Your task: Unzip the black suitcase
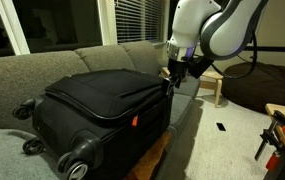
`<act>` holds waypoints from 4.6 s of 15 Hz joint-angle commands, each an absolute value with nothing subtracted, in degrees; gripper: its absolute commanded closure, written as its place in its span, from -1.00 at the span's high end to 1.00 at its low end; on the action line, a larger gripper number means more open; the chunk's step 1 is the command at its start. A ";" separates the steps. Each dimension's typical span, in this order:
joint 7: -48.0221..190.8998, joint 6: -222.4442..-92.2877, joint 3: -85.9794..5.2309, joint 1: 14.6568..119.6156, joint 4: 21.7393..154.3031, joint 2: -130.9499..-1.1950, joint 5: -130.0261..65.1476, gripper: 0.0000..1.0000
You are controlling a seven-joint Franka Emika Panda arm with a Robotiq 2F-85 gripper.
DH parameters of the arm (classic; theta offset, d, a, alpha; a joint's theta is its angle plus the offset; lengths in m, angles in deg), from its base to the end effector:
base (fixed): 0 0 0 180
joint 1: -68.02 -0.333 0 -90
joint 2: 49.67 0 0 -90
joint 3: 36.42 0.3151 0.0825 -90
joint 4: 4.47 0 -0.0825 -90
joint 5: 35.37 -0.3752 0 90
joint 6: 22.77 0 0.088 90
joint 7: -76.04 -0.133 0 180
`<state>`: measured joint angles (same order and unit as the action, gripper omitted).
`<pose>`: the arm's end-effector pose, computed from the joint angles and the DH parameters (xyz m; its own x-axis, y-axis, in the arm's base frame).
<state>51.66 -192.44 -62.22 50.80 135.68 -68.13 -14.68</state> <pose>0.5005 -0.0633 0.1849 0.9564 -0.1611 0.2436 -0.2082 -0.9610 0.1820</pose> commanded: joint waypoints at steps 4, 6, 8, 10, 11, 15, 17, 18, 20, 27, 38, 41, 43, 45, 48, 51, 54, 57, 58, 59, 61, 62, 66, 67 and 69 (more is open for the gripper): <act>55.15 -199.86 -58.91 55.90 138.28 -68.03 -18.67 1.00; 56.73 -202.50 -58.63 56.72 139.40 -67.93 -20.60 1.00; 58.69 -204.95 -58.35 57.35 140.42 -68.01 -22.87 1.00; 61.17 -206.90 -57.09 58.64 141.32 -68.01 -25.58 1.00; 62.55 -207.50 -56.17 59.50 141.56 -68.06 -26.89 1.00; 68.75 -209.84 -49.48 66.33 142.33 -67.82 -30.46 1.00; 71.04 -210.58 -46.34 69.87 142.25 -67.96 -31.12 1.00; 71.99 -210.70 -44.71 71.70 142.17 -68.05 -31.22 1.00; 73.89 -210.50 -41.14 75.68 141.93 -68.08 -31.02 1.00; 75.43 -208.21 -37.77 78.85 141.12 -68.12 -30.62 1.00; 76.56 -205.69 -32.80 81.55 138.99 -69.18 -31.30 1.00; 76.73 -204.35 -29.72 84.83 137.91 -69.85 -30.35 1.00; 77.38 -203.60 -27.35 87.45 137.26 -70.49 -30.60 1.00; 79.61 -203.08 -25.84 88.87 136.66 -71.36 -32.82 1.00; 81.40 -203.03 -23.69 91.26 135.73 -72.96 -33.75 1.00; 82.82 -203.23 -23.01 92.50 134.82 -74.25 -33.83 1.00; 83.34 -203.11 -22.31 93.69 134.26 -75.09 -33.87 1.00; 83.91 -202.62 -20.85 95.48 133.85 -75.82 -34.00 1.00; 84.14 -202.46 -20.29 96.13 133.69 -76.06 -34.10 1.00; 84.34 -202.23 -19.61 96.93 133.49 -76.34 -34.24 1.00; 84.63 -202.10 -18.73 98.03 133.27 -76.74 -34.41 0.46; 84.77 -201.96 -18.45 98.44 133.26 -76.77 -34.55 0.35; 84.84 -201.06 -18.26 98.45 133.47 -76.36 -35.34 -0.19; 84.78 -200.86 -18.44 98.12 133.54 -76.15 -35.55 -0.31; 84.72 -200.64 -18.73 97.79 133.66 -75.86 -35.90 -0.56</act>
<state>82.71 -202.18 -19.18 97.15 134.81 -74.67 -34.10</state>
